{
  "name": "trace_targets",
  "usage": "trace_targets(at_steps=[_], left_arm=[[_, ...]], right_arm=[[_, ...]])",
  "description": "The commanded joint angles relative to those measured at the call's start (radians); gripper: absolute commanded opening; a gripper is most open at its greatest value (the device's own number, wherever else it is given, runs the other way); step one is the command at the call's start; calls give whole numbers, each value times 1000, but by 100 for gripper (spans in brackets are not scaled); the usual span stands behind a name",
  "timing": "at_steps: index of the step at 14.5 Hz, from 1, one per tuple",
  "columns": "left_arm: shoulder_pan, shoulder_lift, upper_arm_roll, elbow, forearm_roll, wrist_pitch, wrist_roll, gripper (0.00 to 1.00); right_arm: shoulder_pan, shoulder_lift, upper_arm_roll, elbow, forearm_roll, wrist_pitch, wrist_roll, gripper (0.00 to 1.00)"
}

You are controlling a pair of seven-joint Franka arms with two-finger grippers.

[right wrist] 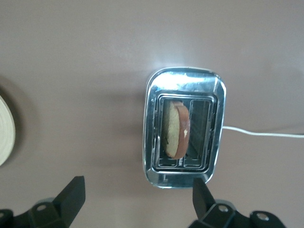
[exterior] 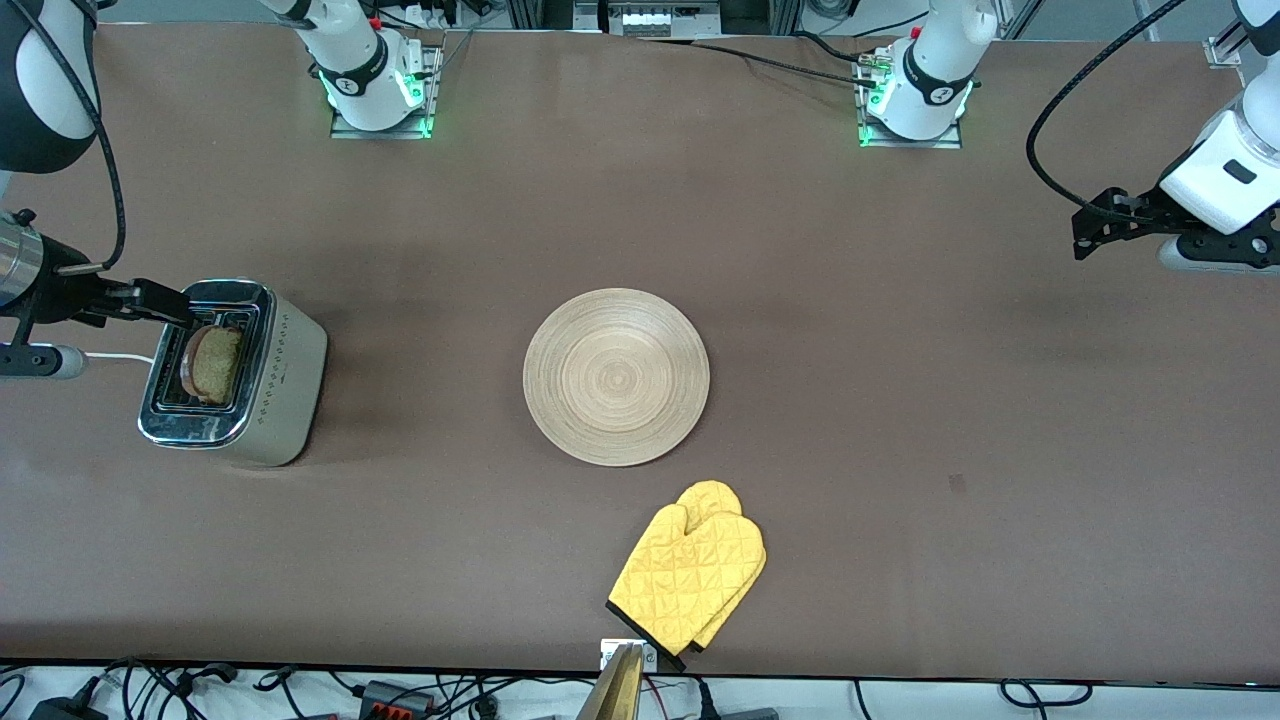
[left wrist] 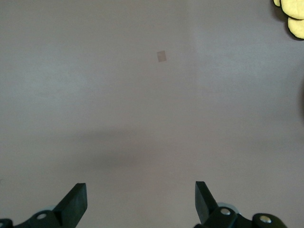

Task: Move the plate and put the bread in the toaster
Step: 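Raise the right gripper above the toaster and hold still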

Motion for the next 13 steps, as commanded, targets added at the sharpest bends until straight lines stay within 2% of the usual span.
trace_targets(at_steps=[1, 4, 9, 13], left_arm=[[0, 7, 0, 26, 3, -19, -2, 100], [-1, 8, 0, 26, 3, -21, -3, 100], [0, 7, 0, 26, 3, -21, -2, 100], [0, 8, 0, 26, 3, -19, -2, 100]], right_arm=[[-118, -26, 156, -16, -62, 9, 89, 100], [-150, -17, 162, -27, 13, 16, 148, 100], [-143, -3, 163, -21, 49, 4, 157, 100], [-120, -6, 163, -19, 40, 4, 160, 100]])
